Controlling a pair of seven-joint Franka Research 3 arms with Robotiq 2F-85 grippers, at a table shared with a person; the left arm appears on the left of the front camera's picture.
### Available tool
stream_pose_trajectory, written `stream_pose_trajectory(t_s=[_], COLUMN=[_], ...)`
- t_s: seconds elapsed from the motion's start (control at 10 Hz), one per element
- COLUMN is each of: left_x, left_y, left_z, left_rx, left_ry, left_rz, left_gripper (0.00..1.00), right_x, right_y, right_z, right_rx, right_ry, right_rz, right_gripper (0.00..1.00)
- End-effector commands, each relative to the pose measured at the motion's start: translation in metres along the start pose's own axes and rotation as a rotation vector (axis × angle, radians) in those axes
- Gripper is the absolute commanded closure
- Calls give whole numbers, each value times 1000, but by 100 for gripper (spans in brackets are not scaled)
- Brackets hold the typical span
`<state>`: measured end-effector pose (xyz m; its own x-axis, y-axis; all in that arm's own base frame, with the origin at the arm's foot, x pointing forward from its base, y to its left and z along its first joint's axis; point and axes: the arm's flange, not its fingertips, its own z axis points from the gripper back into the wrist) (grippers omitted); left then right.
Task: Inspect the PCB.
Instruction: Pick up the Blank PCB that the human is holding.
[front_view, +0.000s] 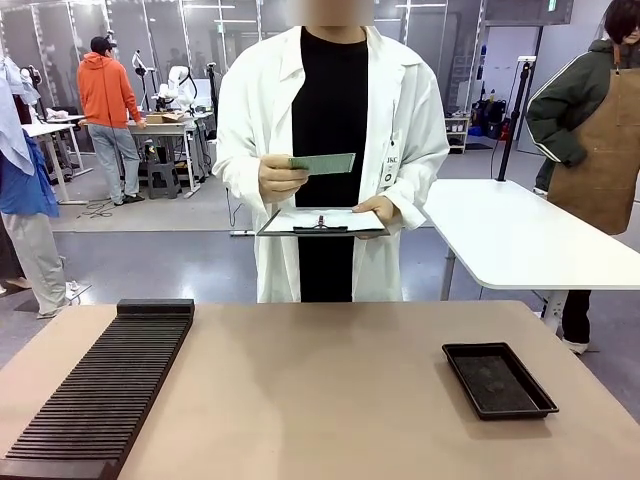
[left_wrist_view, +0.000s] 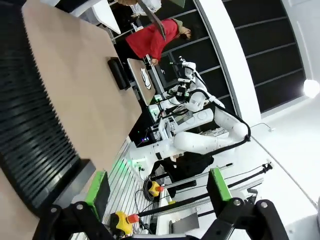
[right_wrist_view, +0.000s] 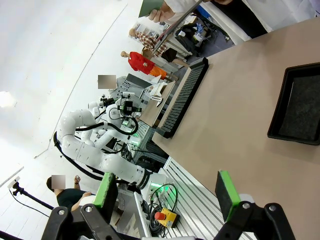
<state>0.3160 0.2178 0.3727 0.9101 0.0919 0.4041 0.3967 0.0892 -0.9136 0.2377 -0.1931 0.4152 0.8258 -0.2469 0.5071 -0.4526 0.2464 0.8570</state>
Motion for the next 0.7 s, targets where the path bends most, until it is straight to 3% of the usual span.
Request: stream_pose_trajectory(t_s=[0.0,0.2,0.3,0.6], left_x=[-21,-19,-24,-24], left_y=[4,15,6,6], left_z=[1,-1,5,5], left_rx=[-19,-71,-3,-3], left_ry=[8,-28,-12,-12], left_rz=[-10,15,10,10], left_gripper=[0,0,0,0], right_x=[1,1,1,1], right_y=[1,1,1,1], right_z=[2,2,2,2], right_rx=[7,7,7,7], right_ry=[-11,-11,-11,-11], right_rz=[20,20,20,20], right_gripper=[0,0,0,0])
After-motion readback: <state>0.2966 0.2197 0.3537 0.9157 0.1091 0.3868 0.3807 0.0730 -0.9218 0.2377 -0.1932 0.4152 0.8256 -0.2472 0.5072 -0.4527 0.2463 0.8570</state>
